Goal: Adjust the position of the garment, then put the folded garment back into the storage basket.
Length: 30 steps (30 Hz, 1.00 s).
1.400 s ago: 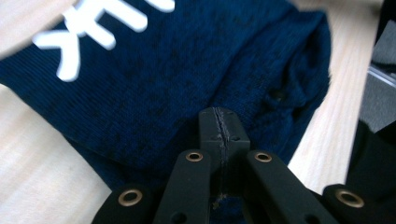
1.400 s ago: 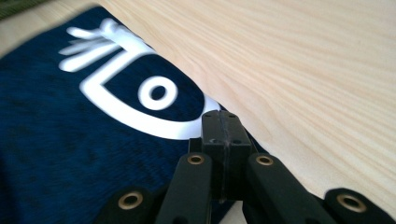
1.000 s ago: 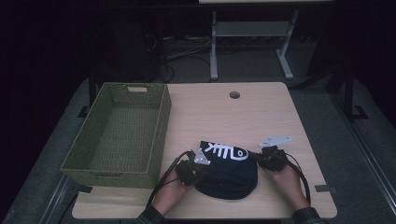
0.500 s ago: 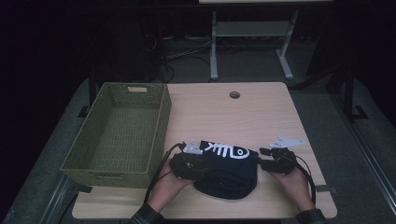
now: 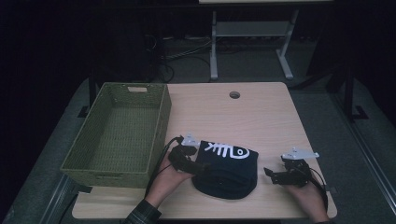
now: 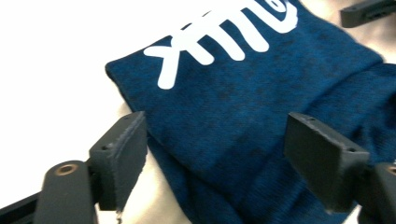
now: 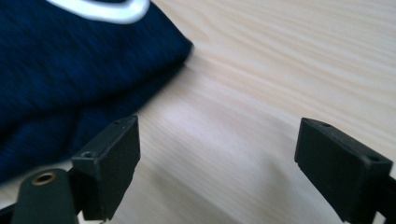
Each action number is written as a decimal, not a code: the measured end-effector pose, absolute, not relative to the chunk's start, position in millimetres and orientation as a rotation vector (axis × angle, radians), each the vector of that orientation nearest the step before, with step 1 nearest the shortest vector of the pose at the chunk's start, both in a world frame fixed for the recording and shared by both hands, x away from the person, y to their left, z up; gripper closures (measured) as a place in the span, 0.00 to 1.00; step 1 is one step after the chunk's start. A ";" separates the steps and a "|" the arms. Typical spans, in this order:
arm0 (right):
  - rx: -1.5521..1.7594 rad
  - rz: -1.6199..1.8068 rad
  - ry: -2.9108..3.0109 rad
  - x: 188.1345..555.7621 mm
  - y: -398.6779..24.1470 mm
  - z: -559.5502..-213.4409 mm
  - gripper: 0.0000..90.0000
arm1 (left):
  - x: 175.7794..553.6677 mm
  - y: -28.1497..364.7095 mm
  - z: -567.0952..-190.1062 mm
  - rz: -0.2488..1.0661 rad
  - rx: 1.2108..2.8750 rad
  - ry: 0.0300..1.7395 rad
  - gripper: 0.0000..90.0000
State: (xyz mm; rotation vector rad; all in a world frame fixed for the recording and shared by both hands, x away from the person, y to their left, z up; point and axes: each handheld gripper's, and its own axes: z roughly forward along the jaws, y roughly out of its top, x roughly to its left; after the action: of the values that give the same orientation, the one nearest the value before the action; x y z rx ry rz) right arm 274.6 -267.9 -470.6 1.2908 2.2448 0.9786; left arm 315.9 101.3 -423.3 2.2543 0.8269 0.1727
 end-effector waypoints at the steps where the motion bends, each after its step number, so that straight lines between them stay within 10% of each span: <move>1: 1.291 0.945 2.243 273.2 -268.9 -472.4 0.15 | 317.5 101.5 -424.2 0.180 2.257 0.830 0.22; 30: 1.327 0.959 2.228 278.2 -278.1 -482.5 0.10 | 337.0 104.0 -459.9 0.069 2.270 0.927 0.23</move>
State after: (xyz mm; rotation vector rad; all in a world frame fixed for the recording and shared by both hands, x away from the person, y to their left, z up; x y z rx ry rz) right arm 278.2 -278.1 -482.5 1.3275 2.2284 0.9594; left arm 337.0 104.0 -459.9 2.2702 0.9269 0.0693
